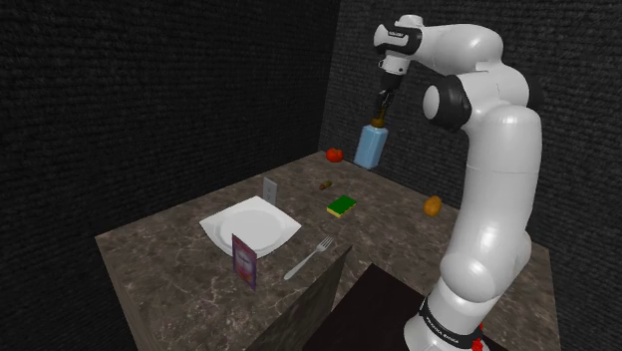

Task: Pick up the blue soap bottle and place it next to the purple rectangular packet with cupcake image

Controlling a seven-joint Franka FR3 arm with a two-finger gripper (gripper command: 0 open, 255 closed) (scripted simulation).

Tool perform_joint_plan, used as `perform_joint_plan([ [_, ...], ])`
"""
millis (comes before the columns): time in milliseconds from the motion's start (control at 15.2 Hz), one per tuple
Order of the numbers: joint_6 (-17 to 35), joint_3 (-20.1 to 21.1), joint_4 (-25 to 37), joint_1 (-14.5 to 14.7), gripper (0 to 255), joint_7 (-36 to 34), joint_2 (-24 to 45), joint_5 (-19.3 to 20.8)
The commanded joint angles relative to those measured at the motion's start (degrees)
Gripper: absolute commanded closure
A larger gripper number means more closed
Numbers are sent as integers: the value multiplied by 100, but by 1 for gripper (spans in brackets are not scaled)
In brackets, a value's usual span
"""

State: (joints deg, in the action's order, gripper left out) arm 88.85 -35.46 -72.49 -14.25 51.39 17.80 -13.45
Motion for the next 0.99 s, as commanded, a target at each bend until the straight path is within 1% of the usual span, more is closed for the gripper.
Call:
perform_joint_plan([
  [0,-179,-4,222,-51,255,3,49,-32],
  [462,-893,6,1249,-343,255,10,393,-250],
  [594,-659,4,546,113,255,-237,-159,81],
  [726,-490,46,-27,498,255,-529,-662,391],
  [924,-325,215,-727,940,255,-1024,-1345,815],
])
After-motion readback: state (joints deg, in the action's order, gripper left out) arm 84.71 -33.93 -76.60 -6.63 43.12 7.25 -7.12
